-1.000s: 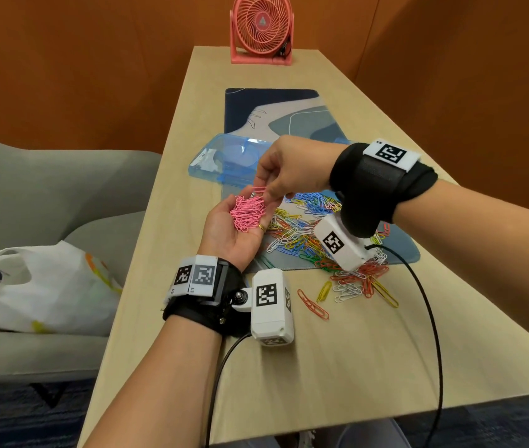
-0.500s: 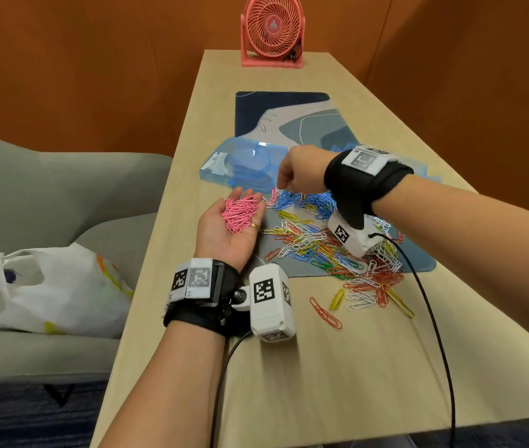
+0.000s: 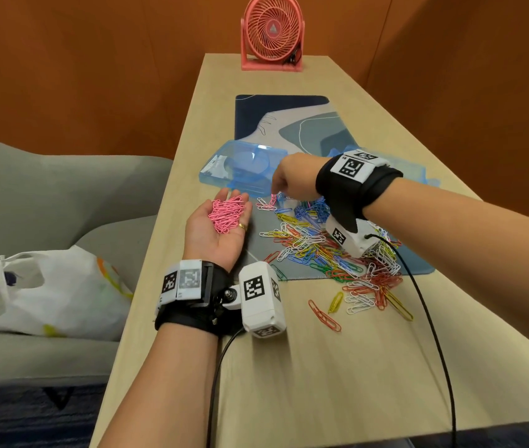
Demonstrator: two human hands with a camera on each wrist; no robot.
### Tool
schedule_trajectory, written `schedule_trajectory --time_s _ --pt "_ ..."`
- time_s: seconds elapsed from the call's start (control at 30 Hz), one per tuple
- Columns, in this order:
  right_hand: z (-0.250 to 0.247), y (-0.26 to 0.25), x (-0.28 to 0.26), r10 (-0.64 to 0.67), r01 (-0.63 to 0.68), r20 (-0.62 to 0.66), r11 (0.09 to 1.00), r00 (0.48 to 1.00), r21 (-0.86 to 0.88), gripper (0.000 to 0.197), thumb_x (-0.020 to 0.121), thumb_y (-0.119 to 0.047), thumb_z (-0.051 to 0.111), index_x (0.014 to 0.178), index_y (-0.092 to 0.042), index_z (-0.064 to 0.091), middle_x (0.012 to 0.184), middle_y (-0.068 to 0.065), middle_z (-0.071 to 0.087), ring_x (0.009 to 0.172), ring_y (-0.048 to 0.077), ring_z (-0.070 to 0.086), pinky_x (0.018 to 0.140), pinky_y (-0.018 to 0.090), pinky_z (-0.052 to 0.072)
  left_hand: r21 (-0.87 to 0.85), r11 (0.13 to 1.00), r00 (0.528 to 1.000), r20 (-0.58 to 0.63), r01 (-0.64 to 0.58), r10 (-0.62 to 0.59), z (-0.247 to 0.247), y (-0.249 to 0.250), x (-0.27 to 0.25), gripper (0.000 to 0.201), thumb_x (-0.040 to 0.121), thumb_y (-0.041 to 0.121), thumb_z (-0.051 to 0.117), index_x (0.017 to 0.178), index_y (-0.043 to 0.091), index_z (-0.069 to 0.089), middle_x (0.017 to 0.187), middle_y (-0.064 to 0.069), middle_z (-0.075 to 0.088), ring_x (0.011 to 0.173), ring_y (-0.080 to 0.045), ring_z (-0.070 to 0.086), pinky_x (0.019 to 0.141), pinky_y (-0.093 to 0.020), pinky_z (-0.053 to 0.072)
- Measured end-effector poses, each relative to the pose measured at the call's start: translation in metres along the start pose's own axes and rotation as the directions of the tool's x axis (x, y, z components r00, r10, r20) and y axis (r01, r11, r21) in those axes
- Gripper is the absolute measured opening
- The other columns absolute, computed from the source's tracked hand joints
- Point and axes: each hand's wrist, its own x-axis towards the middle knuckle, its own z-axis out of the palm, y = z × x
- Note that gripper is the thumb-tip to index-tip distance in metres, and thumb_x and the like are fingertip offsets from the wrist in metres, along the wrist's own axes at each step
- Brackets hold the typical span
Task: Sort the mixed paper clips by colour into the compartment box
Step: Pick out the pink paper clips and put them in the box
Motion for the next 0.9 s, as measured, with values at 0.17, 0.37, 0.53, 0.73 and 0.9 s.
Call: schedule_trajectory --time_s 0.17,0.37,0.53,0.73,0.9 --pt "0.007 -0.009 0.005 -0.069 0.072 0.058 0.996 0.996 -0.048 0.035 0.091 -0.004 0.052 0.119 -0.016 0.067 0.121 0.006 0.064 0.110 0.027 0.058 0.094 0.031 0.044 0.031 1.000 1.000 -0.010 0.000 0.000 0.000 -0.001 0.001 0.036 0.102 0.022 0.030 0.090 0.003 0.057 0.096 -0.018 0.059 0.090 -0.031 0.057 0.099 -0.039 0.040" --pt "0.009 -0.012 0.006 -0.089 0.089 0.016 0.996 0.996 -0.024 0.024 0.086 -0.012 0.066 0.108 -0.015 0.073 0.108 0.002 0.071 0.100 0.020 0.063 0.085 0.026 0.047 0.028 1.000 1.000 -0.006 0.013 -0.013 0.000 -0.004 0.001 0.035 0.102 0.021 0.030 0.091 0.002 0.057 0.094 -0.018 0.058 0.089 -0.032 0.057 0.101 -0.040 0.040" --pt "0.010 -0.012 0.013 -0.085 0.086 0.009 0.996 0.996 -0.040 0.027 0.086 -0.013 0.067 0.113 -0.016 0.070 0.110 0.002 0.069 0.103 0.020 0.061 0.084 0.024 0.044 0.045 0.999 1.000 0.000 0.015 -0.015 0.001 -0.005 0.001 0.035 0.102 0.021 0.030 0.089 0.002 0.057 0.093 -0.017 0.058 0.088 -0.031 0.057 0.097 -0.040 0.042" --pt "0.010 -0.008 0.017 -0.055 0.056 0.049 0.998 0.997 -0.031 0.016 0.086 -0.014 0.066 0.101 -0.010 0.071 0.103 0.005 0.070 0.096 0.021 0.062 0.077 0.027 0.046 0.045 0.999 1.000 -0.004 0.017 -0.017 0.000 -0.005 0.001 0.036 0.102 0.021 0.030 0.090 0.001 0.057 0.095 -0.018 0.058 0.089 -0.032 0.057 0.098 -0.040 0.041" --pt "0.012 -0.008 0.018 -0.054 0.058 0.090 0.997 0.994 -0.047 0.016 0.089 -0.012 0.060 0.102 -0.007 0.069 0.105 0.006 0.069 0.084 0.016 0.054 0.060 0.022 0.038 0.048 0.999 1.000 -0.005 0.016 -0.015 0.001 -0.005 0.002 0.036 0.102 0.022 0.030 0.090 0.002 0.057 0.096 -0.018 0.058 0.090 -0.032 0.056 0.098 -0.041 0.041"
